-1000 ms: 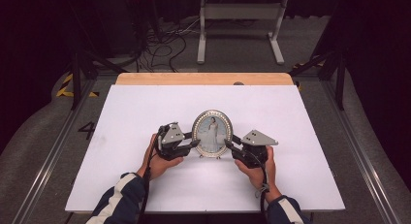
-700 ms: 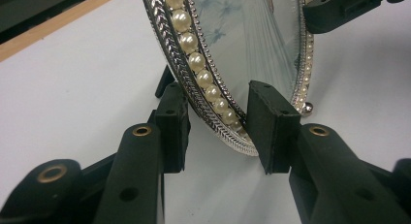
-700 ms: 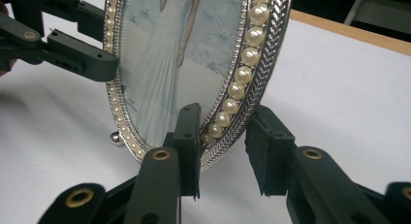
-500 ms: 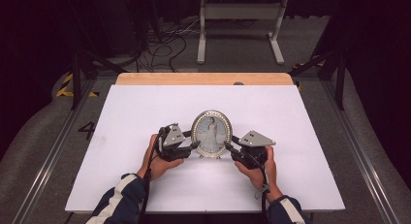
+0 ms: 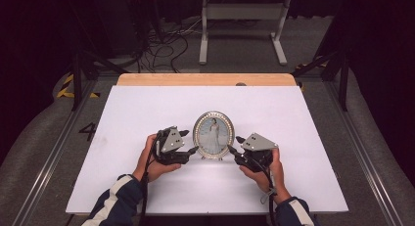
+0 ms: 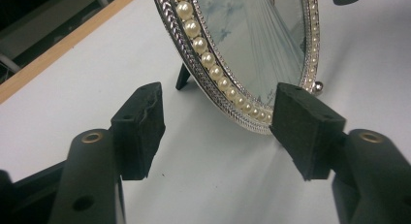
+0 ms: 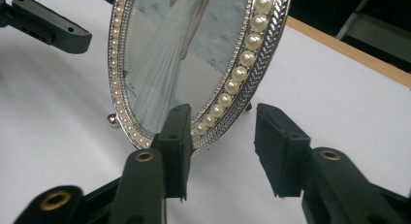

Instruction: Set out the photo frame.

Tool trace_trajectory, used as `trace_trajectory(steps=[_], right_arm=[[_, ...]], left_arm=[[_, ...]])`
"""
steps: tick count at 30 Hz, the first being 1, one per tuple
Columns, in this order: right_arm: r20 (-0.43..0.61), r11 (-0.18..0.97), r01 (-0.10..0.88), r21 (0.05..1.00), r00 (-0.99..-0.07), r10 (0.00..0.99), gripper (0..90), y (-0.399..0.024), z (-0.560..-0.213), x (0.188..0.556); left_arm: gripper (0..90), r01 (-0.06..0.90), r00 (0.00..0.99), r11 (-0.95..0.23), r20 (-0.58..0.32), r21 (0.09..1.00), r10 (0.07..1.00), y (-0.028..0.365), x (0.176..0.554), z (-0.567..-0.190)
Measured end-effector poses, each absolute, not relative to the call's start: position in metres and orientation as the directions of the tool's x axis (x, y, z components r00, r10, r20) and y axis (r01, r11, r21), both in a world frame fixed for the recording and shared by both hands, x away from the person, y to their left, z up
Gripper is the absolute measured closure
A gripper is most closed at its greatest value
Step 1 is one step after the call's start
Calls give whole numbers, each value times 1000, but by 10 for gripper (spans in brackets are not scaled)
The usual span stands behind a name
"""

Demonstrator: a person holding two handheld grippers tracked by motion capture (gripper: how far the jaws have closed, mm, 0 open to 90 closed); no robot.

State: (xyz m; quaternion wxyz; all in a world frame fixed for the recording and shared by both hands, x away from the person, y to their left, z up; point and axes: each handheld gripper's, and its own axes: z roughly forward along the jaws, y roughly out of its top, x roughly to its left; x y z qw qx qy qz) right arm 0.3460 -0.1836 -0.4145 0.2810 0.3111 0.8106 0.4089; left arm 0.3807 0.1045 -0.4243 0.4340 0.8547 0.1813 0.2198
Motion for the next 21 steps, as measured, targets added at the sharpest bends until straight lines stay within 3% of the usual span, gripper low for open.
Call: trace_trajectory(steps=[9, 12, 21], right_arm=[[-231, 509, 261, 820, -664, 712, 382, -184, -415, 345], [-236, 508, 261, 821, -654, 718, 277, -185, -414, 345], [-265, 532, 267, 804, -640, 721, 202, -184, -415, 344]], left_arm=[[231, 114, 834, -572, 235, 812, 499, 109, 376, -424], [192, 129, 832, -561, 218, 818, 510, 115, 376, -426], [103, 157, 844, -556, 181, 816, 504, 127, 375, -427]])
